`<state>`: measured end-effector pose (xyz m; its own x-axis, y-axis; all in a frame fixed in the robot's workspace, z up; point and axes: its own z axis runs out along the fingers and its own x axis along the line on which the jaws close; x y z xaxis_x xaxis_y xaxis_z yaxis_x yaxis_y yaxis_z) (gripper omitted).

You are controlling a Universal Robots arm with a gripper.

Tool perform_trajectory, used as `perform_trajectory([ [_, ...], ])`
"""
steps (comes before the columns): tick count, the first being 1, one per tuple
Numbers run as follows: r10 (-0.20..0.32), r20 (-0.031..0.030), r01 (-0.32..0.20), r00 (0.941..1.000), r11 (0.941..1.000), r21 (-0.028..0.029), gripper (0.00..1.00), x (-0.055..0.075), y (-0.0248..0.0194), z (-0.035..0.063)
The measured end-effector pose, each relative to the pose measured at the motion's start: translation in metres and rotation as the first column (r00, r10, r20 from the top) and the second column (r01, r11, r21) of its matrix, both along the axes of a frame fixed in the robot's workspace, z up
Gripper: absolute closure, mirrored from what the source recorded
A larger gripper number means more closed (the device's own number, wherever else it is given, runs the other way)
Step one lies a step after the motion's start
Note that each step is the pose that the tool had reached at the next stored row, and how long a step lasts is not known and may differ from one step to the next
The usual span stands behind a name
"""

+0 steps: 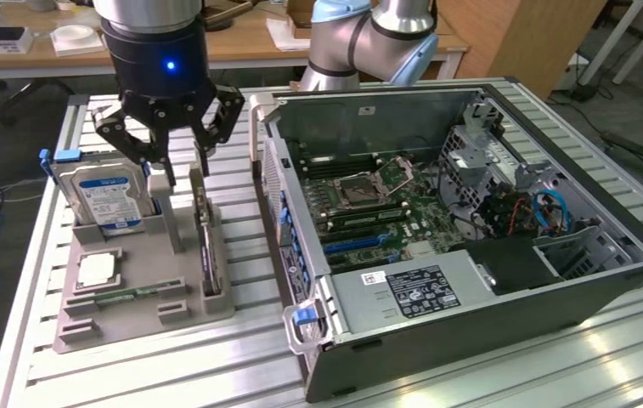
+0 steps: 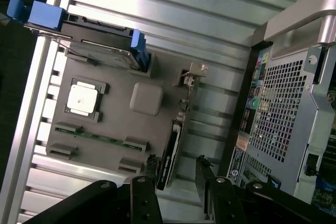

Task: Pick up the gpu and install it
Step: 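Pick up the gpu and move the gpu toward the slot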

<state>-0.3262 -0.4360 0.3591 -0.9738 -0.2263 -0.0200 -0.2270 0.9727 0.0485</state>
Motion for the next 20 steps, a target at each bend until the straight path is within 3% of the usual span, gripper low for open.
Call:
perform_trajectory([
  [7, 0.002, -0.0001, -0.002, 1.0000, 1.0000, -0.0001, 0.57, 0.0001, -0.0063, -0.0045],
  [20, 0.003, 0.0000, -0.003, 1.0000, 1.0000, 0.0000, 0.57, 0.0039, -0.0075, -0.0105],
])
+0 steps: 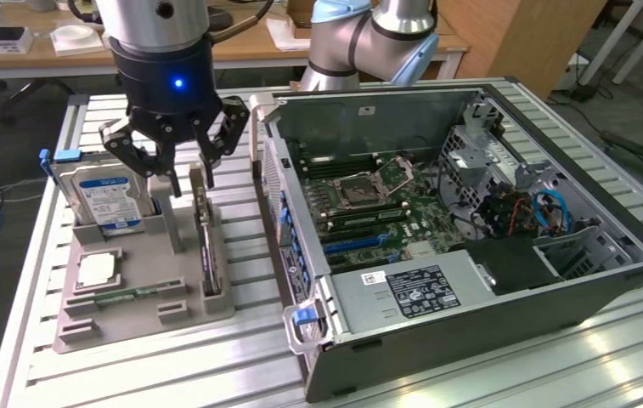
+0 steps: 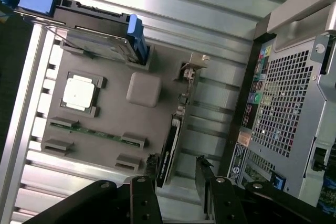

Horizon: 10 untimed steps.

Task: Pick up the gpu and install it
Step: 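Pick up the gpu and move the gpu toward the slot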

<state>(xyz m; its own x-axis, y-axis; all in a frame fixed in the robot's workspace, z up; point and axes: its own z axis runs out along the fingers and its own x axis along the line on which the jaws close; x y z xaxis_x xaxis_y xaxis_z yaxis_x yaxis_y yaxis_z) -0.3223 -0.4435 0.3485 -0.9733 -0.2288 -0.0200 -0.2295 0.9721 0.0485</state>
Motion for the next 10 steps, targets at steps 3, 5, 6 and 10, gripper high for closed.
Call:
perform_trajectory([
  [3, 0.000, 0.0000, 0.000, 1.0000, 1.0000, 0.0000, 0.57, 0.0011, 0.0000, -0.0007],
  [5, 0.000, 0.0000, 0.000, 1.0000, 1.0000, 0.0000, 0.57, 0.0016, 0.0000, -0.0012],
  [6, 0.000, 0.0000, 0.000, 1.0000, 1.0000, 0.0000, 0.57, 0.0019, 0.0000, -0.0014],
  [10, 0.000, -0.0002, 0.000, 1.0000, 1.0000, -0.0002, 0.57, 0.0025, -0.0001, -0.0022],
])
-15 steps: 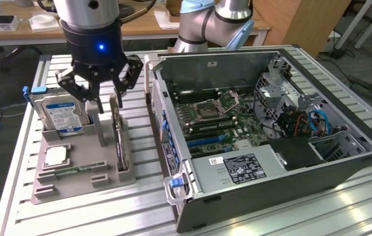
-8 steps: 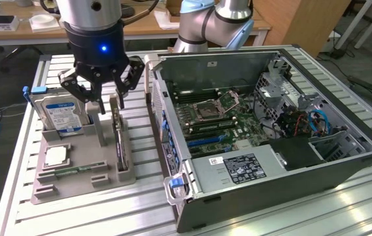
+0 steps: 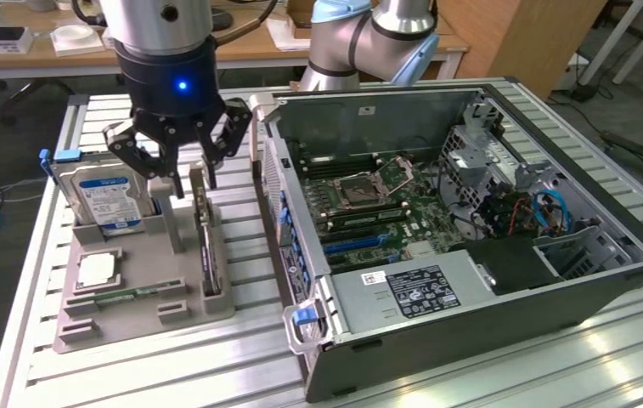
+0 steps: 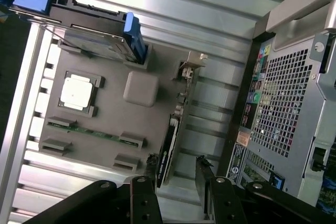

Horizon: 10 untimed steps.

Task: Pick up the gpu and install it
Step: 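Pick up the gpu and move the gpu toward the slot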

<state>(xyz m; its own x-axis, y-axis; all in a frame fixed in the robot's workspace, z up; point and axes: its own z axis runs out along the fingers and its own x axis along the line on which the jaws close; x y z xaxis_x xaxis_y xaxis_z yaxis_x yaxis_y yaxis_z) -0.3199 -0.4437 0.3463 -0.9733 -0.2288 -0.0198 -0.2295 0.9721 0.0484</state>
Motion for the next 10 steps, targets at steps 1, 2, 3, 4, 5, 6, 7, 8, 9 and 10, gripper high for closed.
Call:
perform_trajectory([
  [1, 0.000, -0.0001, 0.000, 1.0000, 1.0000, 0.0000, 0.57, 0.0001, 0.0000, -0.0002],
  [2, 0.000, 0.0000, 0.000, 1.0000, 1.0000, 0.0001, 0.57, 0.0001, -0.0001, -0.0005],
  [3, 0.000, 0.0001, 0.000, 1.0000, 1.0000, 0.0001, 0.57, 0.0001, -0.0001, -0.0008],
  [4, 0.000, 0.0001, 0.000, 1.0000, 1.0000, 0.0000, 0.57, 0.0002, -0.0002, -0.0011],
  [5, 0.000, 0.0001, 0.000, 1.0000, 1.0000, 0.0001, 0.57, 0.0002, -0.0002, -0.0013],
  [6, 0.000, 0.0002, 0.000, 1.0000, 1.0000, 0.0001, 0.57, 0.0002, -0.0002, -0.0017],
  [7, 0.000, 0.0001, 0.000, 1.0000, 1.0000, 0.0001, 0.57, 0.0002, -0.0003, -0.0020],
  [8, 0.000, 0.0001, 0.000, 1.0000, 1.0000, 0.0001, 0.57, 0.0003, -0.0004, -0.0022],
  [9, 0.000, 0.0000, 0.000, 1.0000, 1.0000, 0.0000, 0.57, 0.0003, -0.0004, -0.0024],
  [10, 0.000, 0.0001, 0.000, 1.0000, 1.0000, 0.0001, 0.57, 0.0004, -0.0005, -0.0028],
])
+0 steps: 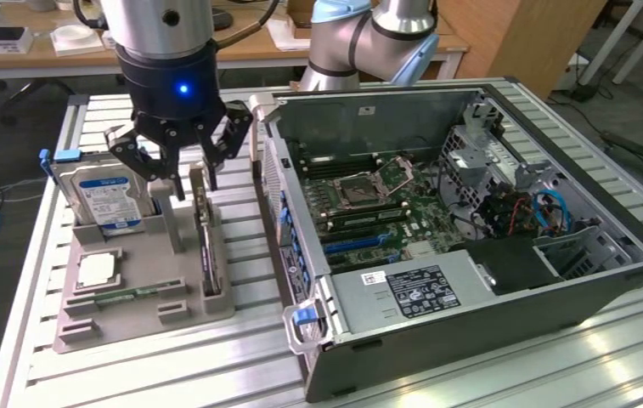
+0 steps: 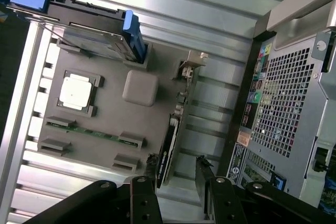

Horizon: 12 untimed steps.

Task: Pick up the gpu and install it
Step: 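Pick up the gpu and move the gpu toward the slot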

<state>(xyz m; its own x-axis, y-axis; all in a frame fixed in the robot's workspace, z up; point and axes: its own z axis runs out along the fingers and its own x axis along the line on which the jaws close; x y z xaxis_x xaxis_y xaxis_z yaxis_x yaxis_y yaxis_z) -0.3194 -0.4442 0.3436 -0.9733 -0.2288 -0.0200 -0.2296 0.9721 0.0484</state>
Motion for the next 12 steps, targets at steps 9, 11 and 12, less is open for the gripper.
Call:
perform_trajectory([
  [9, -0.014, 0.0000, 0.014, 0.9999, 0.9999, 0.0000, 0.57, 0.0002, -0.0008, -0.0040],
  [11, -0.027, 0.0001, 0.027, 0.9996, 0.9996, 0.0001, 0.57, 0.0003, -0.0008, -0.0052],
  [12, -0.034, 0.0000, 0.034, 0.9994, 0.9994, 0.0001, 0.57, 0.0003, -0.0009, -0.0058],
])
